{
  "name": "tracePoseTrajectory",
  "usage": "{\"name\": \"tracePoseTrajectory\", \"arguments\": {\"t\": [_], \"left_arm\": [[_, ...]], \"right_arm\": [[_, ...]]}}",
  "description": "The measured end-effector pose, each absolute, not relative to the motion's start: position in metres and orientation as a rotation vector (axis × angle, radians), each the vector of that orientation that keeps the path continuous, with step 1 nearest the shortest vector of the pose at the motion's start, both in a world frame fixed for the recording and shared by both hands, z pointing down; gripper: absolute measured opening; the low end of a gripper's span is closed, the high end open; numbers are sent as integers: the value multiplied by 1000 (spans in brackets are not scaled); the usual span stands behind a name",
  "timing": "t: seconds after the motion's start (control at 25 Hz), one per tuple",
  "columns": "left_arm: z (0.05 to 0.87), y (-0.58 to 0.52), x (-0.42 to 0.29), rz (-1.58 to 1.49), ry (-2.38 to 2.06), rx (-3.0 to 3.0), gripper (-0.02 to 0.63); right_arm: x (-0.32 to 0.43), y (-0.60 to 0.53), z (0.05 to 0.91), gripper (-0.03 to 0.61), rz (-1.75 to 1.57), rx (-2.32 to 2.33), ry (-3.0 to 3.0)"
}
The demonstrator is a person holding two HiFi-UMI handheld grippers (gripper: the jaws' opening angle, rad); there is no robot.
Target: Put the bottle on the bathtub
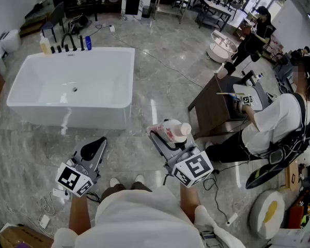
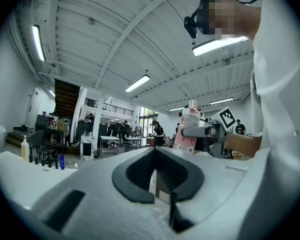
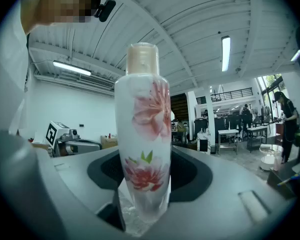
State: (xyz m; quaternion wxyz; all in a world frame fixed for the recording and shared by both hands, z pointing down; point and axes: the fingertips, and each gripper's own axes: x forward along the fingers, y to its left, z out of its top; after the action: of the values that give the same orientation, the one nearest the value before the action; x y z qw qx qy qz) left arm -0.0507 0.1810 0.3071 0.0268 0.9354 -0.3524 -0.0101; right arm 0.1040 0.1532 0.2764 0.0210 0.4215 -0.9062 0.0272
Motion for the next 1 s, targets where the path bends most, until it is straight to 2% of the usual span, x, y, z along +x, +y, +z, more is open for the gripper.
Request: {"name": "tracePoseTrajectory", "arguments": {"t": [1.0], "left_arm": [[304,173,-40,-7,-1052,2886,3]], "right_arm": [[85,157,280,242,87,1162,-2832]]}}
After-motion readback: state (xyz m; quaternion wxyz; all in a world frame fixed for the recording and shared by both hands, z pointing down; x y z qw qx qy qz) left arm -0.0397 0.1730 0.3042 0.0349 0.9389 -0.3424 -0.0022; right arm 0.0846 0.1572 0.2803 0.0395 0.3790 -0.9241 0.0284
